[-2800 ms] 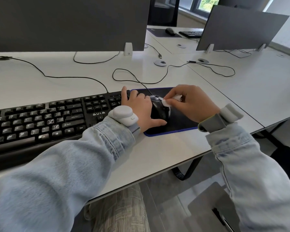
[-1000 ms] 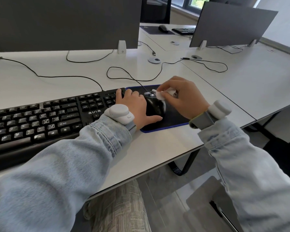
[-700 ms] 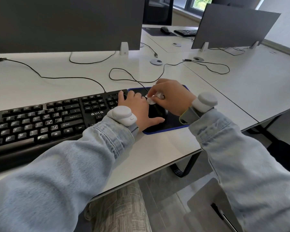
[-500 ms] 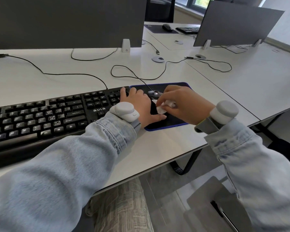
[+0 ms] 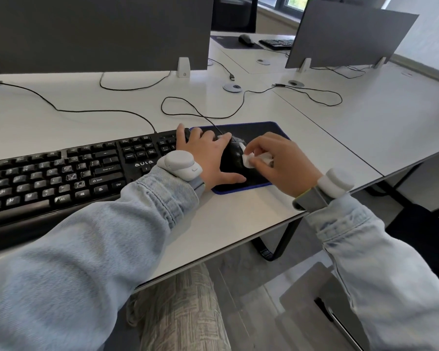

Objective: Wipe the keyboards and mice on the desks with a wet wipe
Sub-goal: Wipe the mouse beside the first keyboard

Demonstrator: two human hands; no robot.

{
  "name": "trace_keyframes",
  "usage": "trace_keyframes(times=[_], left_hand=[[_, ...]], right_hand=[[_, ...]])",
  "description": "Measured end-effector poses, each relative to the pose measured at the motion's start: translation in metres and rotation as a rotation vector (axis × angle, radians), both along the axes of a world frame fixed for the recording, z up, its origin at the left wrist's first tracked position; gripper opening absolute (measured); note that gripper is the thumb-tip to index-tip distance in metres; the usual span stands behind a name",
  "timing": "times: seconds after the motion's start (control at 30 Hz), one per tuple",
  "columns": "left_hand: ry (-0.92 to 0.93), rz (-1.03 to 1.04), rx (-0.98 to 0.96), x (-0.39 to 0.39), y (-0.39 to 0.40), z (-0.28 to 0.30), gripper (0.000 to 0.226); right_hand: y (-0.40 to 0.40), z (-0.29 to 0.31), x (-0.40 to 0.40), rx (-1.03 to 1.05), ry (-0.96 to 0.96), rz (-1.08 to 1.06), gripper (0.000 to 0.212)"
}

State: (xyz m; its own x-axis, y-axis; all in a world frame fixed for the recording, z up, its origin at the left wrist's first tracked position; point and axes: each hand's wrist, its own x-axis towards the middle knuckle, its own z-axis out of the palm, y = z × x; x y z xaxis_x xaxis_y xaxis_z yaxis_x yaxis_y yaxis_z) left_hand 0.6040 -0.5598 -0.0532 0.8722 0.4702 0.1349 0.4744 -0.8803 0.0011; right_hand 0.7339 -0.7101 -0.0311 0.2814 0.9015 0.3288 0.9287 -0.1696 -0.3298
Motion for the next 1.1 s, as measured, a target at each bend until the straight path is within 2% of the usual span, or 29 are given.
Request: trace_keyframes(times=[0.1, 0.2, 0.3, 0.43, 0.57, 0.7, 0.87, 1.0, 1.1], left_hand=[[-0.004, -0.011, -0.004, 0.0, 0.0, 0.0, 0.113], [0.007, -0.008, -0.033, -0.001, 0.001, 0.001, 0.119], [0.011, -0.008, -0.05, -0.002, 0.001, 0.004, 0.116], [0.017, -0.029, -0.043, -0.002, 0.003, 0.003, 0.114], [0.017, -0.032, -0.056, -0.001, 0.004, 0.0, 0.113], [0.023, -0.029, -0.058, 0.0, 0.003, 0.001, 0.115], [0.028, -0.031, -0.048, -0.003, 0.005, 0.001, 0.125], [0.044, -0.034, -0.065, -0.005, 0.006, 0.004, 0.14], [0.052, -0.031, -0.071, -0.005, 0.005, 0.006, 0.143]], right_hand=[[-0.005, 0.006, -0.005, -0.111, -0.053, 0.058, 0.01], [0.005, 0.017, 0.0, 0.01, -0.054, 0.022, 0.009], [0.032, 0.024, 0.009, 0.112, 0.037, -0.076, 0.008], [0.047, 0.018, 0.01, -0.003, 0.102, -0.047, 0.008], [0.02, 0.01, -0.004, -0.005, 0.019, 0.037, 0.011], [-0.003, 0.005, -0.012, -0.108, -0.056, 0.079, 0.008], [0.012, 0.012, -0.006, 0.14, -0.025, -0.052, 0.009], [0.015, 0.003, -0.02, 0.021, -0.049, 0.023, 0.009], [0.0, -0.002, -0.023, -0.083, -0.075, 0.078, 0.008]])
